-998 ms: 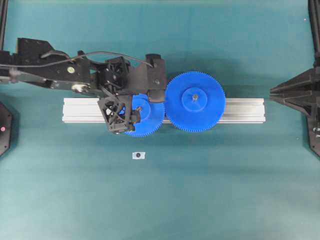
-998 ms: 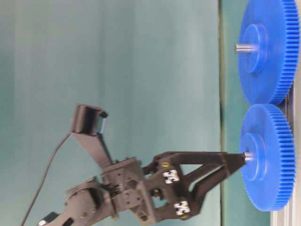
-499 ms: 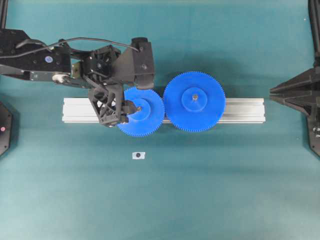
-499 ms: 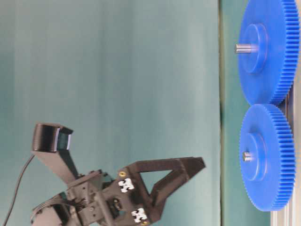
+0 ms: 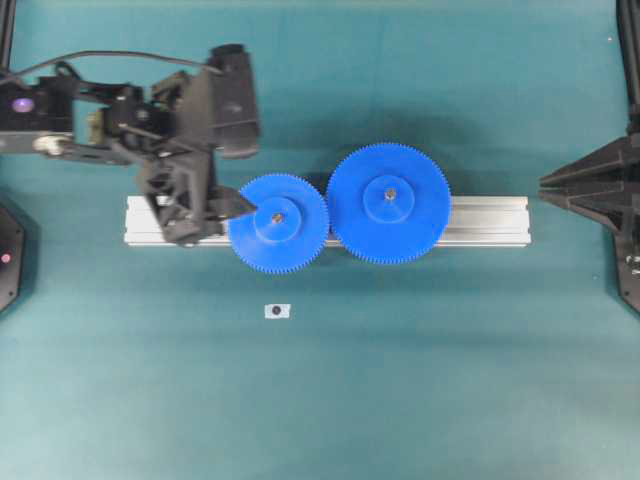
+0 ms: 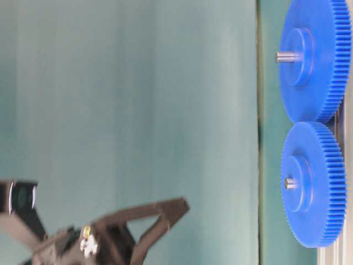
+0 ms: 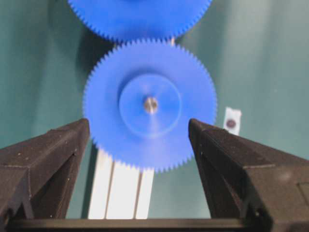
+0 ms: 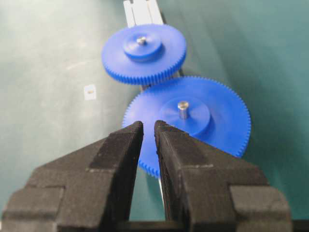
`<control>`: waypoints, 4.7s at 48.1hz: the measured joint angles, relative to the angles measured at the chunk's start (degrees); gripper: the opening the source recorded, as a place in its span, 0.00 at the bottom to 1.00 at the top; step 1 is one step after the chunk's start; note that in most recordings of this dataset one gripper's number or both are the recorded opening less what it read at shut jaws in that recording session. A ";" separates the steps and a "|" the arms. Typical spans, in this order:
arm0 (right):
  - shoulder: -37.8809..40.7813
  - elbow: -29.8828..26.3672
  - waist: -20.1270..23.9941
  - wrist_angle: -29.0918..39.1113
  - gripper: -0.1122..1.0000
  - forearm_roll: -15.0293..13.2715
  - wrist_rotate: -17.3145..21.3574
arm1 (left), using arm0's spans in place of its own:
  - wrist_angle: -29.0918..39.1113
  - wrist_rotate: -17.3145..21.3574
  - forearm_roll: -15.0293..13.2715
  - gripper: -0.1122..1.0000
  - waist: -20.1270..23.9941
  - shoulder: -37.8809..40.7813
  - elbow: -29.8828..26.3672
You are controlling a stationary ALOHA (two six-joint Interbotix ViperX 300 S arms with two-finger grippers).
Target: Insert the small gear onto the shaft.
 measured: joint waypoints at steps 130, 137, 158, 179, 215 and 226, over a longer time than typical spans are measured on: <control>-2.72 3.08 -1.67 2.20 0.35 -0.09 2.46 | -12.39 0.00 0.00 0.83 -4.57 -21.53 21.71; -2.72 3.08 -1.67 2.55 0.35 -0.09 2.46 | -12.48 -0.09 -0.09 0.83 -4.57 -21.53 21.80; -2.72 3.08 -1.67 2.55 0.35 -0.09 2.46 | -12.57 -0.09 0.00 0.83 -4.57 -21.53 22.15; -2.72 3.08 -1.67 2.64 0.35 -0.09 2.46 | -13.36 -0.09 0.00 0.83 -5.10 -22.94 22.85; -2.72 3.08 -1.85 2.64 0.35 -0.09 2.55 | -15.29 -0.18 0.00 0.83 -5.54 -23.64 24.26; -2.72 3.08 -2.37 2.64 0.35 -0.09 2.46 | -15.64 0.09 0.00 0.83 -5.54 -23.64 24.52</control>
